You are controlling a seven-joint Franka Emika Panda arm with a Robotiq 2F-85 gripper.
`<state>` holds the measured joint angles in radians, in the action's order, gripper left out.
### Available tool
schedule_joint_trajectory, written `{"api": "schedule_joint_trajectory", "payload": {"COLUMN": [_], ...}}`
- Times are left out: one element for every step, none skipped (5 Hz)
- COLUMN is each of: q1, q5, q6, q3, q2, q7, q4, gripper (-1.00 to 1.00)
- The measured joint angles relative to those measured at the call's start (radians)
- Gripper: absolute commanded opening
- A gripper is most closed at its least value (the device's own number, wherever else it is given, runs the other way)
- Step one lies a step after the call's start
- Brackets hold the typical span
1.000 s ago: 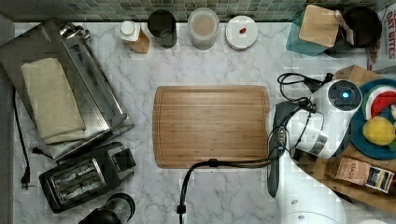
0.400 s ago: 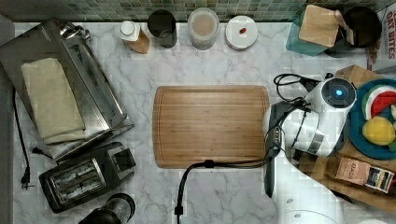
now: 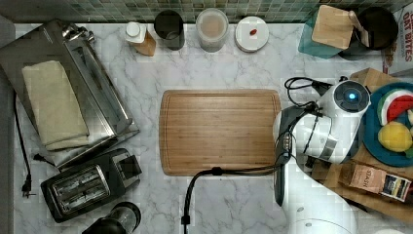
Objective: Close the drawer.
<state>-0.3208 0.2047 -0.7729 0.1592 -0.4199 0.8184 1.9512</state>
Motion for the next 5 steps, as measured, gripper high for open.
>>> {"api": "schedule_joint_trajectory", "payload": {"q1": [0.0,0.0,0.008,0.012,0.013], "q5": [0.0,0.0,0.0,0.001,0.001], "q6": [-0.003,-0.001,-0.003,-0.001,-0.002], "q3": [0.0,0.0,0.008,0.012,0.012], "q2": [0.0,0.0,0.0,0.0,0.0], "q7": [-0.002,-0.003,-0.003,-0.003,-0.003], "q4": [0.001,0.001,0.002,0.002,0.002], "gripper": [-1.0,-1.0,-1.0,-1.0,-1.0]}}
